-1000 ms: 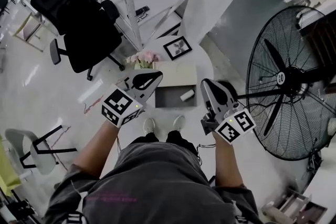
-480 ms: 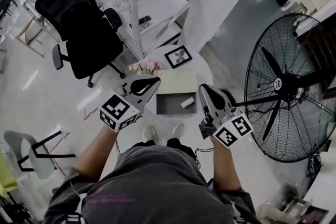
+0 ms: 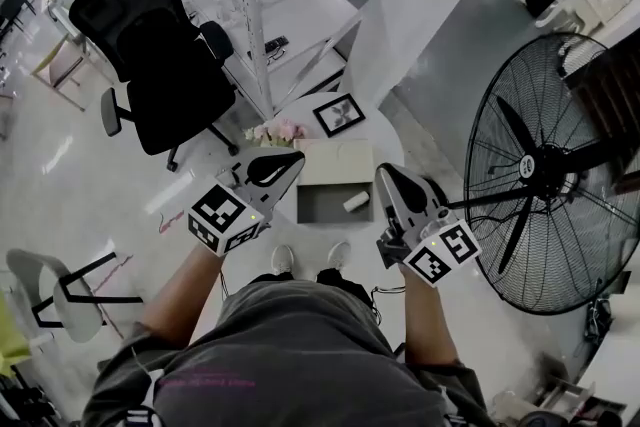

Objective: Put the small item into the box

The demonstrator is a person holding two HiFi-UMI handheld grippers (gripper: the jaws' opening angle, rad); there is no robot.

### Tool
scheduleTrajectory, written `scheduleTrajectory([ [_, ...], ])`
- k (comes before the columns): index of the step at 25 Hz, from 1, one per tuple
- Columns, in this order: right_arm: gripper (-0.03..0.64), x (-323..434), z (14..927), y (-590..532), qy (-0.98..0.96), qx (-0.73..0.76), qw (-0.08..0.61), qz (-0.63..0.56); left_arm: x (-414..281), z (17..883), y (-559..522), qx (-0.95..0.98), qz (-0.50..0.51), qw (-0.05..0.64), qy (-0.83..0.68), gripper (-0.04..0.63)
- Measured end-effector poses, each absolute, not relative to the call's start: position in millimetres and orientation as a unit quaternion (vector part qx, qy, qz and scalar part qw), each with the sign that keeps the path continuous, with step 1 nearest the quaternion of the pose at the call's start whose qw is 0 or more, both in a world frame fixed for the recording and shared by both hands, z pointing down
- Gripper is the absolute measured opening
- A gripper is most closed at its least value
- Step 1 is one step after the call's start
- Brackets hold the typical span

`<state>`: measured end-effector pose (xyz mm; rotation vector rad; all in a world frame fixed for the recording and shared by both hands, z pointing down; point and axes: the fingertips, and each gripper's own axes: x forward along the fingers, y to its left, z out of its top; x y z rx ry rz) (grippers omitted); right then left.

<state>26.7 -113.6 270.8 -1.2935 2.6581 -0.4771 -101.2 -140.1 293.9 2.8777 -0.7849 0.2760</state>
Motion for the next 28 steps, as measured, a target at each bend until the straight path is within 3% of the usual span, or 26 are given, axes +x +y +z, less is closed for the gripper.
scheduleTrajectory([
  [28,0.021,55.9,285.2,-121.1,0.889,-0.419,0.064,-0.172,-64.5,305.4,-144.1,0.954,0.103,0.086,-0.267,0.014],
])
